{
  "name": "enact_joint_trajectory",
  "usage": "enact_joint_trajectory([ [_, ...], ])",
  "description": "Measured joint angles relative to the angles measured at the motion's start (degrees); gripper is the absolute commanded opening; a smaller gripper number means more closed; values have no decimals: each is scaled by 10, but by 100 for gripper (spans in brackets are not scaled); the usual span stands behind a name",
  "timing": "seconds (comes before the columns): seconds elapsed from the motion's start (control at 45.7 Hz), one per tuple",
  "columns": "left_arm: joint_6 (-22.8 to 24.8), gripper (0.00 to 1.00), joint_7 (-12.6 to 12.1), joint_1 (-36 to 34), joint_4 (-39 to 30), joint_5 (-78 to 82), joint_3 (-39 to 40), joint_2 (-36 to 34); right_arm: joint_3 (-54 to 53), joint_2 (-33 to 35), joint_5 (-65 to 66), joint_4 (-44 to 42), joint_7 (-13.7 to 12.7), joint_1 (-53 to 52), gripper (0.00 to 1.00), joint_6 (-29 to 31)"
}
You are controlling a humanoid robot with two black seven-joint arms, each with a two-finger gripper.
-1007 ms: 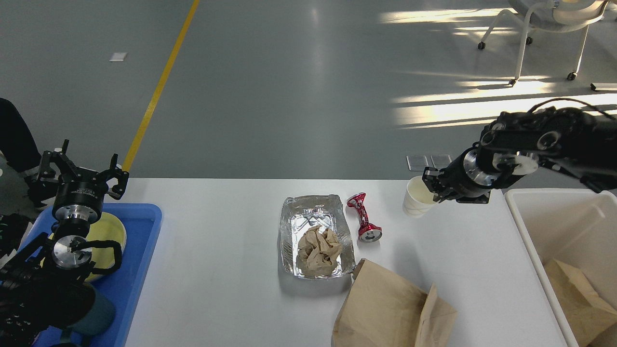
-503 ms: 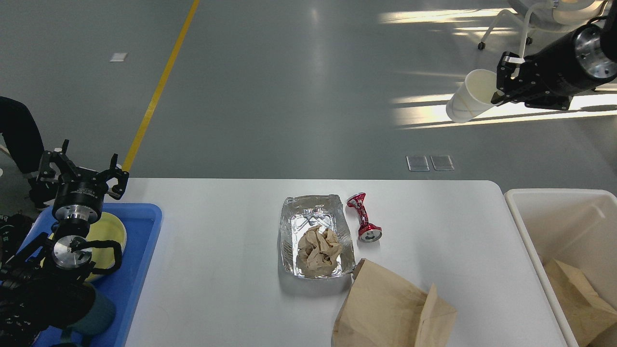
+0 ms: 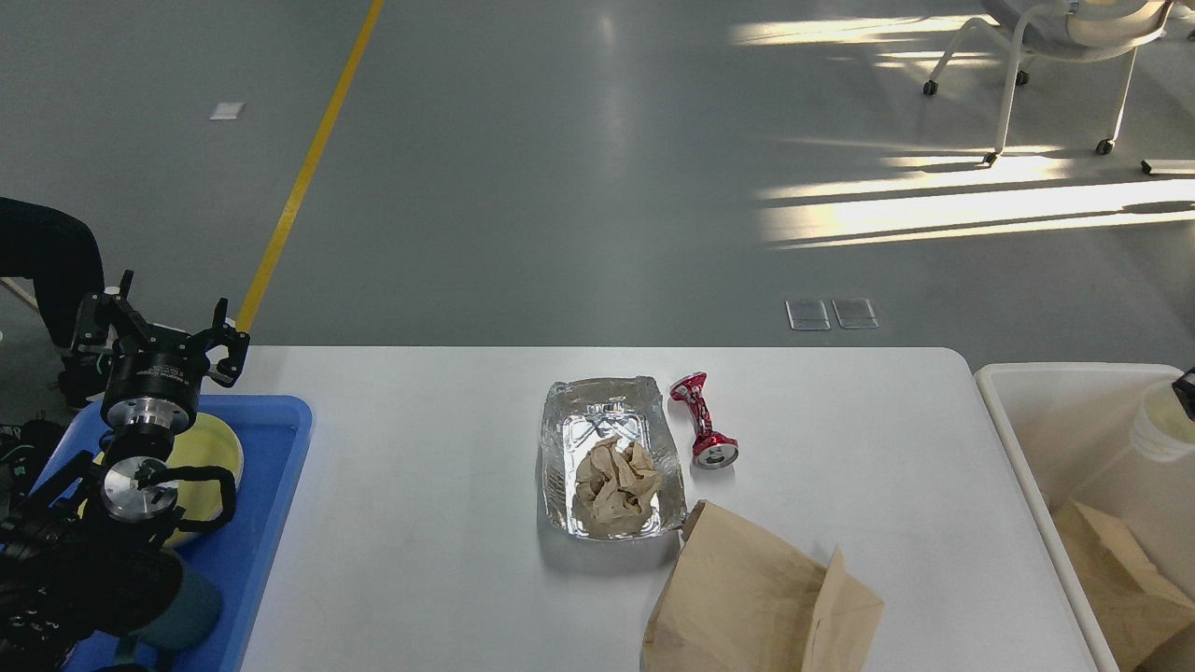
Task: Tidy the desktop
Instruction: 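Lift the second white cup and drop it into the white bin, then move the right gripper toward the brown paper bag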
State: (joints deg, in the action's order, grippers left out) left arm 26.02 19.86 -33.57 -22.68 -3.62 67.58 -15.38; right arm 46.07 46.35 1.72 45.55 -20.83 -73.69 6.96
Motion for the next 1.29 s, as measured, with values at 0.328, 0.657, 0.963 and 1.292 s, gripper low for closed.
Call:
enact_joint_trajectory([
  [0.328, 0, 96, 0, 0, 0, 0, 0, 0, -26, -34, 0, -46, 1, 107, 100, -59],
  [0.657, 0, 96, 0, 0, 0, 0, 0, 0, -23, -62, -4, 0, 0, 16, 100, -43],
  [0.963, 0, 96, 0, 0, 0, 0, 0, 0, 39, -114, -1, 157, -1, -231, 100, 35],
  [1.292, 0, 96, 0, 0, 0, 0, 0, 0, -7, -176, -2, 225, 2, -435, 100, 294],
])
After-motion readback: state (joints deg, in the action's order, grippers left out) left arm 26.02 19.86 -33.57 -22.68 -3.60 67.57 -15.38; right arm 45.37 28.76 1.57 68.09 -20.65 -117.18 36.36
